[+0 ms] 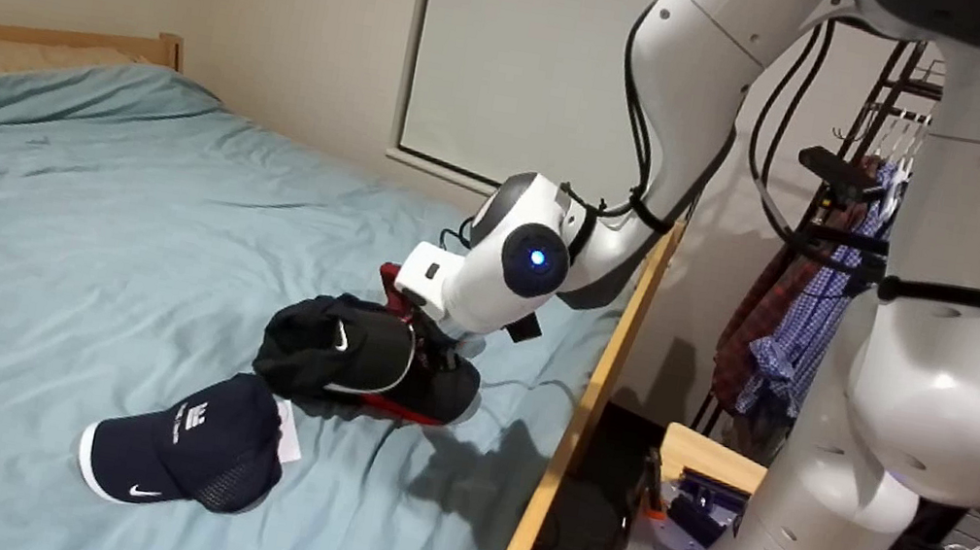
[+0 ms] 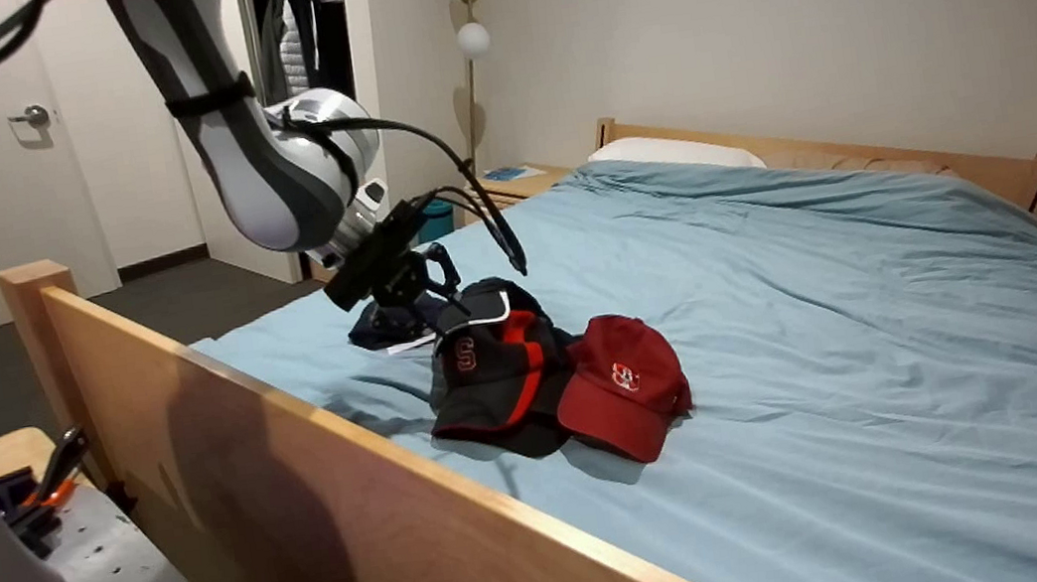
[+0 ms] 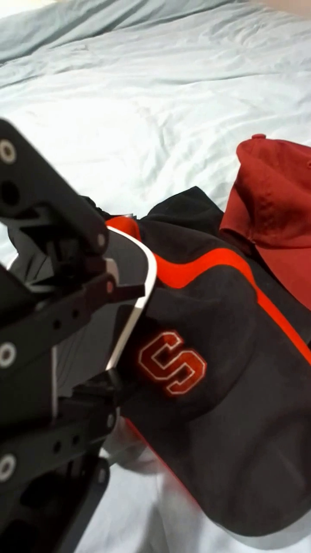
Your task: Place the black cap on the stack to the right
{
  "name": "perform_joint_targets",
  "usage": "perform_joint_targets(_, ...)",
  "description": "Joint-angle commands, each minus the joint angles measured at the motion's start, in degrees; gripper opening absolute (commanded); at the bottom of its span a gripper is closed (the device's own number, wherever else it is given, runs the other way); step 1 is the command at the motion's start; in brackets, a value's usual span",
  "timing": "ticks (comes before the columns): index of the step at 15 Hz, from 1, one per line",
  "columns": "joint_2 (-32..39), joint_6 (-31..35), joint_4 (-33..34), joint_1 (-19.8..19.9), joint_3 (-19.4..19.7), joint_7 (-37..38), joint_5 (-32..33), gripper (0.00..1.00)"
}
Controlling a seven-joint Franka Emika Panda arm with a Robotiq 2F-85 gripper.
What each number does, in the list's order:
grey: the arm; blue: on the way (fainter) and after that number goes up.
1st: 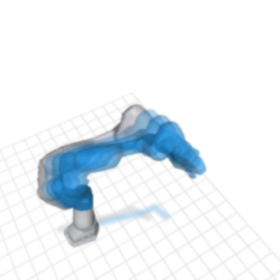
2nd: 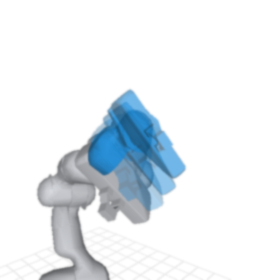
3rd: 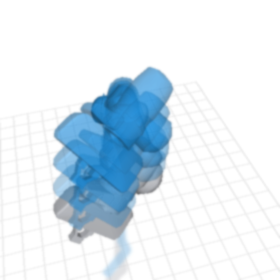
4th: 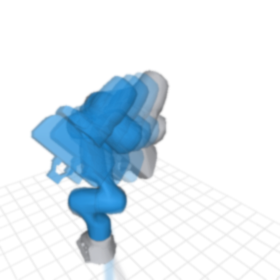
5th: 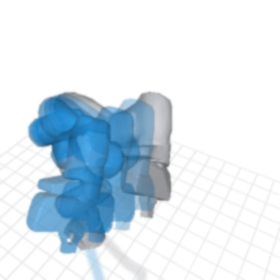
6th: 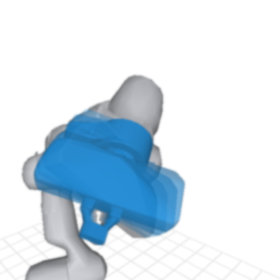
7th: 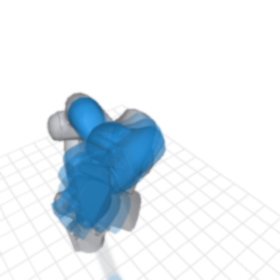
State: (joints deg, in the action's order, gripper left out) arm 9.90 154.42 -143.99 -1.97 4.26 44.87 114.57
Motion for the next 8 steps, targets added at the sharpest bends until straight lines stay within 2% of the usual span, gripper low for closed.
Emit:
perform_joint_targets(1, -0.54, 1.70, 0.95, 0.49, -0.46, 7.00, 6.04, 0.14)
perform_joint_targets(2, -0.69, 1.99, 1.14, 0.52, -0.55, 8.47, 7.35, 0.07)
perform_joint_targets(3, -1.85, 3.20, 1.42, 0.76, -0.67, 10.89, 9.27, 0.05)
perform_joint_targets(6, -5.34, 4.52, 2.04, 1.23, -0.69, 20.86, 13.78, 0.00)
perform_joint_targets(8, -6.38, 7.27, 3.52, 1.29, -0.74, 26.56, 17.86, 0.03)
